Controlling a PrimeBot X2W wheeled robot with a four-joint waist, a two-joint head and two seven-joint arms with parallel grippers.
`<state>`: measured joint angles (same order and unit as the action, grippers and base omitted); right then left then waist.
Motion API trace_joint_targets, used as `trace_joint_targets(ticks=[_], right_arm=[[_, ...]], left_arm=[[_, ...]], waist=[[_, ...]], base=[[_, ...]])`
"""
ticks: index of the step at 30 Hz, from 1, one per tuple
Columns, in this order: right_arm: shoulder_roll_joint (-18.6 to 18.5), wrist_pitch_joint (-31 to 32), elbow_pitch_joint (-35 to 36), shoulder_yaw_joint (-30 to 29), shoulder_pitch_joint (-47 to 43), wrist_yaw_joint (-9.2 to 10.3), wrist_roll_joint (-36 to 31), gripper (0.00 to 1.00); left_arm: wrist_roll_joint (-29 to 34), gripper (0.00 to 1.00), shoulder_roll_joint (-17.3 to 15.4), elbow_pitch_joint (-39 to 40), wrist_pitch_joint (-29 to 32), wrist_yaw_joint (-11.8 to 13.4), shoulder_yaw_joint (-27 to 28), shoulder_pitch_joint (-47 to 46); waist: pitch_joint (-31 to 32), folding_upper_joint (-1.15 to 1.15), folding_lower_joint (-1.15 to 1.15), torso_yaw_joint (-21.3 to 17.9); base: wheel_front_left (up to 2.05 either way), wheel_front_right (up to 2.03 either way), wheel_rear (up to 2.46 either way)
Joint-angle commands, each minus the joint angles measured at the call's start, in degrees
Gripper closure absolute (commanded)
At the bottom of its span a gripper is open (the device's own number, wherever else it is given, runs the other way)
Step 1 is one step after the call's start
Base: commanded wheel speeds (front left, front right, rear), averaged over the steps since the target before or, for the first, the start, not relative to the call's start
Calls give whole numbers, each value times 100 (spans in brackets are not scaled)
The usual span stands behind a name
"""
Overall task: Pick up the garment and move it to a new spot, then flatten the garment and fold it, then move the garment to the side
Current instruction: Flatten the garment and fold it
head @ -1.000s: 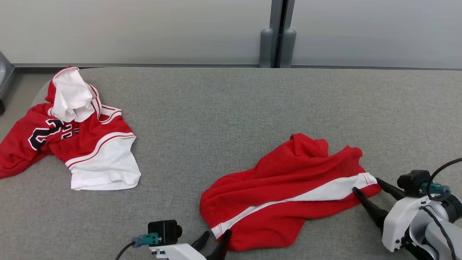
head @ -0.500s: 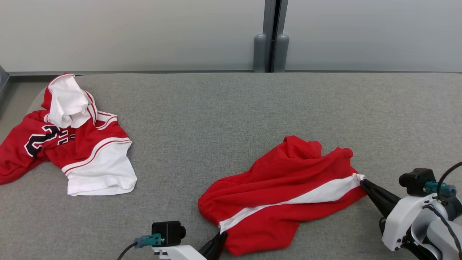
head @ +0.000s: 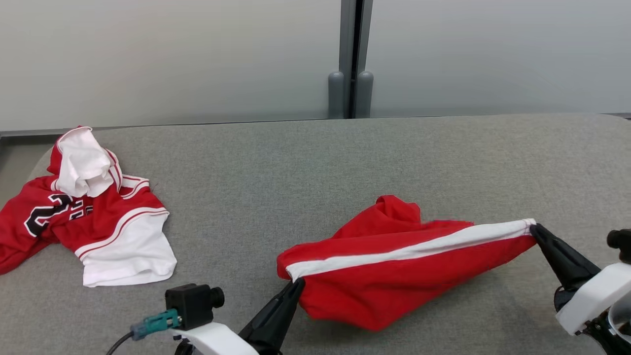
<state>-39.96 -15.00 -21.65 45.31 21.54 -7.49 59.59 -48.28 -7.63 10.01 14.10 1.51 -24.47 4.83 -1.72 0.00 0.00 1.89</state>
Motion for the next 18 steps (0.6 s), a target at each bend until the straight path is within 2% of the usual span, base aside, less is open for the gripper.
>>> trace_joint_targets(ticks=[1,10,14,18], right_arm=[[-74,-25,148,-114,-138,-1,36,100],[-707,-22,1795,-1250,-914,-1,641,100],[-1033,-19,2509,-1895,-1101,-2,914,100],[-1371,3,2828,-2368,-1132,-2,1073,100]], left_arm=[[-1,100,-45,172,11,20,51,40],[-74,100,-198,1238,136,95,138,82],[72,100,-272,1447,343,83,70,-318],[210,100,-200,1334,571,50,14,-1092]], waist=[[58,0,0,-61],[63,0,0,-367],[-107,0,0,-411],[-342,0,0,-324]], base=[[0,0,0],[0,0,0],[0,0,0],[0,0,0]])
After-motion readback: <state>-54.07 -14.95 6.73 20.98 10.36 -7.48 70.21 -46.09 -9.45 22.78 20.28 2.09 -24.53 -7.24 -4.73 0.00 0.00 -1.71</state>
